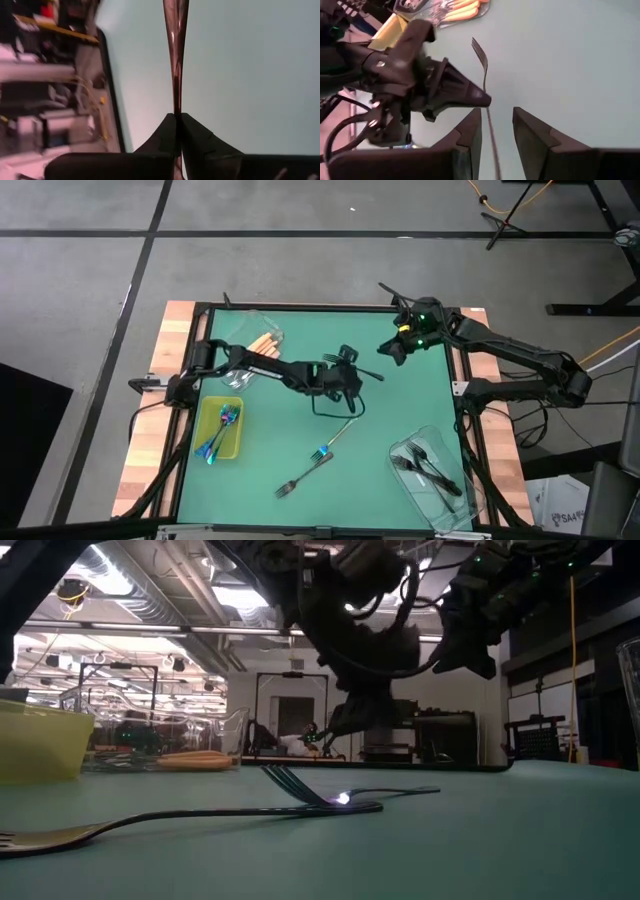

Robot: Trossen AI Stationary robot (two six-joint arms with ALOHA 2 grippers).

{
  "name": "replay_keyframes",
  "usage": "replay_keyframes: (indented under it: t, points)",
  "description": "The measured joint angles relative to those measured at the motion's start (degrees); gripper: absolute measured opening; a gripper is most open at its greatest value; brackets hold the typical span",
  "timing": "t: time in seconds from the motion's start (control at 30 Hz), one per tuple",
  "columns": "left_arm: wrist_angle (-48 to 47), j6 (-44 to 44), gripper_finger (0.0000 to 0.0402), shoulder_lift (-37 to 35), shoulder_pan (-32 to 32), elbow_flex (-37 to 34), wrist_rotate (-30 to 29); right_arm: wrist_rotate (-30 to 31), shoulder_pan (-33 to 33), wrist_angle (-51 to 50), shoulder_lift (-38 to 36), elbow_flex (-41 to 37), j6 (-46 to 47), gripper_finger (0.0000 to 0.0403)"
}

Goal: Sort silverware by color (type)
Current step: Put the black fork in the bottom transparent bin

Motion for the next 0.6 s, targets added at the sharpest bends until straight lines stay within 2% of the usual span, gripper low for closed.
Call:
replay_keyframes:
  t: [0.17, 0.33, 0.43, 0.6]
  points:
    - [4.8, 5.8, 0.0006, 0.0, -2.2, 0.0, -0.2, -1.0, 2.9, -3.3, 0.0, 0.0, 0.1, 0.0099]
    - [6.5, 7.4, 0.0006, -0.1, -3.0, 0.1, 0.0, 0.1, 10.2, -5.0, 0.0, 0.0, 0.6, 0.0099]
    - [6.5, 7.4, 0.0006, -0.1, -3.0, 0.1, 0.1, 4.6, 15.2, -4.8, 0.0, 0.0, 2.8, 0.0099]
    - [6.5, 7.3, 0.0006, -0.1, -3.0, 0.1, 0.1, 17.9, 22.7, -4.6, 0.0, 0.0, 3.6, 0.0099]
